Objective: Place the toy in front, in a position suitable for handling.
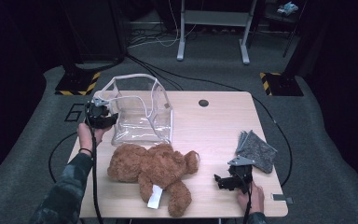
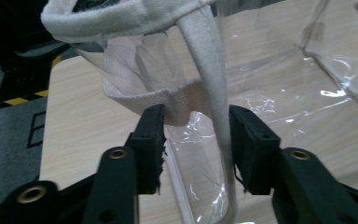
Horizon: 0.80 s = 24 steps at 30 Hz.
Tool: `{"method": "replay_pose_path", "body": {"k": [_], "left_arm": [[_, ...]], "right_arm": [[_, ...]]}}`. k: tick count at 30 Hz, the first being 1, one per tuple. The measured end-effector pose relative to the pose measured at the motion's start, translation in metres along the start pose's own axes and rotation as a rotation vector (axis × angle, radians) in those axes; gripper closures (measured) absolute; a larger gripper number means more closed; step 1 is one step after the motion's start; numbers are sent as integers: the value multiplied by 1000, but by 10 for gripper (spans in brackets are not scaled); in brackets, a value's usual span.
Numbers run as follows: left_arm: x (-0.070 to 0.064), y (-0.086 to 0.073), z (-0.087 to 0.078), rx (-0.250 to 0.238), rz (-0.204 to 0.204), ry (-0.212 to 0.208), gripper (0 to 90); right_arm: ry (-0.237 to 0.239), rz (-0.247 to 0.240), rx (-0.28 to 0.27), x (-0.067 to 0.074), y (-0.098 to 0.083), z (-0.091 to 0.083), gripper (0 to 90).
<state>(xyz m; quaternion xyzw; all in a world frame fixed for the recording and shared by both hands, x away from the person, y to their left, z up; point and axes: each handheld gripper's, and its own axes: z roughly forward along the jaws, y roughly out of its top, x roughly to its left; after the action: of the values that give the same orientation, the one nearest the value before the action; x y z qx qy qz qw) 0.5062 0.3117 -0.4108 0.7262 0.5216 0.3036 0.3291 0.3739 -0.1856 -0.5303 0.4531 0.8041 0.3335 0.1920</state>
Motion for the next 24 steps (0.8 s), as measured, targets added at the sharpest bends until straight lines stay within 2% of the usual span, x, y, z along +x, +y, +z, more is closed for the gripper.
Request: {"method": "replay_pose_path", "body": {"k": [8,14,18,21,24], "left_arm": [[-7,3,4,0,26,16,779],[-6,2,8,-20,2,56,819],[-6,2,9,-28,11,74,829],[-4,2,11,-36,17,105,838],[-1,1,13,-45,11,123,843]], "right_arm": [[0,0,0,0,0,0,0],[0,0,0,0,0,0,0],[0,0,0,0,0,0,0],[0,0,0,0,0,0,0],[0,0,0,0,0,0,0]]}}
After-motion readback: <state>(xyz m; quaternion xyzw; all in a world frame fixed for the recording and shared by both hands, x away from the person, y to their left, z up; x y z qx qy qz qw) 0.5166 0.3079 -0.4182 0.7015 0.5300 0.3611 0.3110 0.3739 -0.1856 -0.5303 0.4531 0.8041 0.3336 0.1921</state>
